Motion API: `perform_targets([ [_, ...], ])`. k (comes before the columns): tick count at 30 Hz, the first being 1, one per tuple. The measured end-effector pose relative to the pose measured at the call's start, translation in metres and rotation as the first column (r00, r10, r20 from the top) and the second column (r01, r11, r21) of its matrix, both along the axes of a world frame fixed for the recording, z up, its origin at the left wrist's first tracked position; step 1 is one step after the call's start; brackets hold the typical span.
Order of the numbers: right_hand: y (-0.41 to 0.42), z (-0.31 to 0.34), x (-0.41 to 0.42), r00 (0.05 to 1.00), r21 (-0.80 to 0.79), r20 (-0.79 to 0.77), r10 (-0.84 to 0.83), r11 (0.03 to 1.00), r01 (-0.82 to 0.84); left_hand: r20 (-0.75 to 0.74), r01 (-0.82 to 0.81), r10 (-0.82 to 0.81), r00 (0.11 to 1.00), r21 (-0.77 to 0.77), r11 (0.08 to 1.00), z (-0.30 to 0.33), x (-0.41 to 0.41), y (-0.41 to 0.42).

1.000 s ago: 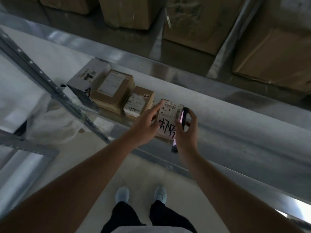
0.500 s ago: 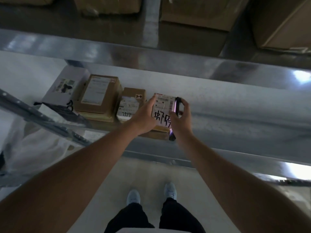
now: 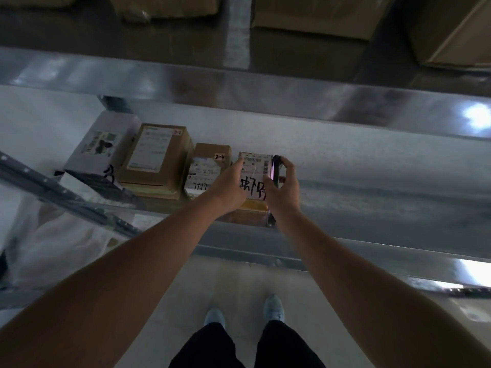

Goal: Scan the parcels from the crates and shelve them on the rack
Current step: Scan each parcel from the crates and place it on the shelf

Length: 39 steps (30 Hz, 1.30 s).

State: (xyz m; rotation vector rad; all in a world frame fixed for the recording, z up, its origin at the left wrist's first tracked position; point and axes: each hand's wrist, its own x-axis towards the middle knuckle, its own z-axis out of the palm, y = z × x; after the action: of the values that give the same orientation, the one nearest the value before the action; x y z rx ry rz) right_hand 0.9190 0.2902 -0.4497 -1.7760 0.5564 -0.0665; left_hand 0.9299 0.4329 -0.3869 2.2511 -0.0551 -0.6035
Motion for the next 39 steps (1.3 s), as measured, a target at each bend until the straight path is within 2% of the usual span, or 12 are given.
perform_targets([
  [6, -0.006, 0.01, 0.005, 1.0, 0.021, -0.012, 0.013, 1.0, -0.012, 0.061, 0.005, -0.009, 0.998, 0.064, 0.998, 0.0, 0.005, -0.007],
  [11, -0.016, 0.038, -0.005, 0.999, 0.001, 0.041, 0.019, 1.0, -0.019, 0.298, 0.039, -0.065, 0.952, 0.09, 0.995, 0.013, 0.0, -0.011],
  [15, -0.03, 0.068, -0.026, 0.998, -0.146, 0.058, 0.038, 0.989, -0.03, 0.432, 0.118, -0.126, 0.893, 0.045, 0.992, 0.033, -0.009, -0.006],
  [19, -0.047, 0.102, -0.056, 0.997, -0.295, 0.059, 0.051, 0.955, -0.031, 0.485, 0.265, -0.255, 0.836, 0.048, 0.963, 0.062, -0.019, -0.015],
  [24, -0.071, 0.14, -0.107, 1.0, -0.464, 0.028, 0.012, 0.886, 0.002, 0.528, 0.432, -0.421, 0.738, 0.109, 0.895, 0.101, -0.04, -0.044],
  [31, -0.112, 0.194, -0.203, 0.997, -0.554, 0.017, -0.072, 0.83, 0.07, 0.577, 0.607, -0.561, 0.594, 0.136, 0.783, 0.148, -0.1, -0.103],
  [35, -0.15, 0.217, -0.269, 0.988, -0.612, 0.034, -0.148, 0.779, 0.138, 0.6, 0.669, -0.627, 0.497, 0.195, 0.717, 0.17, -0.147, -0.149],
  [39, -0.202, 0.237, -0.345, 0.975, -0.644, 0.08, -0.209, 0.736, 0.21, 0.626, 0.703, -0.641, 0.444, 0.201, 0.683, 0.189, -0.209, -0.21],
])
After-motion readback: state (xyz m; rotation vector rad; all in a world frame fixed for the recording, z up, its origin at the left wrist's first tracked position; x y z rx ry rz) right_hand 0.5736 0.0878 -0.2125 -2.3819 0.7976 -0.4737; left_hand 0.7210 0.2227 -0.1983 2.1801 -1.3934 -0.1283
